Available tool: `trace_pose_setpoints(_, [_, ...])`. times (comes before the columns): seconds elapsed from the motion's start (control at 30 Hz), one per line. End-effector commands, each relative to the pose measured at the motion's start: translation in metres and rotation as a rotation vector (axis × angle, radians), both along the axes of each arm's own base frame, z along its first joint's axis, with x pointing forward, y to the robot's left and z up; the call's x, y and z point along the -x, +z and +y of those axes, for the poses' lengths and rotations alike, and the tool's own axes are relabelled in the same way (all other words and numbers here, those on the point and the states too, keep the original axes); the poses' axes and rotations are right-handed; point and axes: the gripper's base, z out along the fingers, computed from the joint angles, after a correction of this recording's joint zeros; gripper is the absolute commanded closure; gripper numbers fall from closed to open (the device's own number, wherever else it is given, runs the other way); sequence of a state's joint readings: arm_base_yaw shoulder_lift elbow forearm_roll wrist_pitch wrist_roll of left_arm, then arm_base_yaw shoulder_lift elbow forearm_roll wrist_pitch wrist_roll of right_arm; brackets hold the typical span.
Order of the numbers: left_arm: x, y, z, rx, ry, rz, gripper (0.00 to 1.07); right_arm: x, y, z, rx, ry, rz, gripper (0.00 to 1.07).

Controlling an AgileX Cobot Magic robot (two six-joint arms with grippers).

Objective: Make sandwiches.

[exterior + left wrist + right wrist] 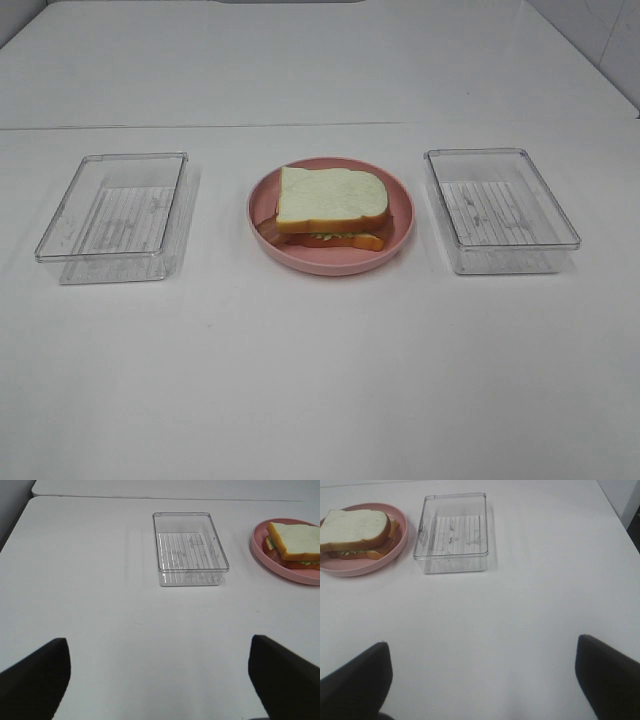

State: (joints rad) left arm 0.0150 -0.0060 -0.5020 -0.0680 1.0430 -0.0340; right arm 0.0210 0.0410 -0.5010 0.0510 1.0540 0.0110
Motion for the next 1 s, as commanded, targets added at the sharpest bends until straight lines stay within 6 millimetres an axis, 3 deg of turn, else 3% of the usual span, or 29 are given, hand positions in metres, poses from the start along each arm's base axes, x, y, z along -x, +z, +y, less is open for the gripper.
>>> trace_pose_setpoints(0.03, [0.0025,0.0002,-0.0006,0.005,-0.010,-0.028,0.17,0.0043,0.0000,-0.0007,0.014,0.002,-0.033,0.19])
trace_pose_setpoints(1.0, [0.0027,0.0002,-0.0014,0.014,-0.015,-0.029,0.17,0.0100,-0.0003,-0.0004,0.040,0.022,-0.075,0.23])
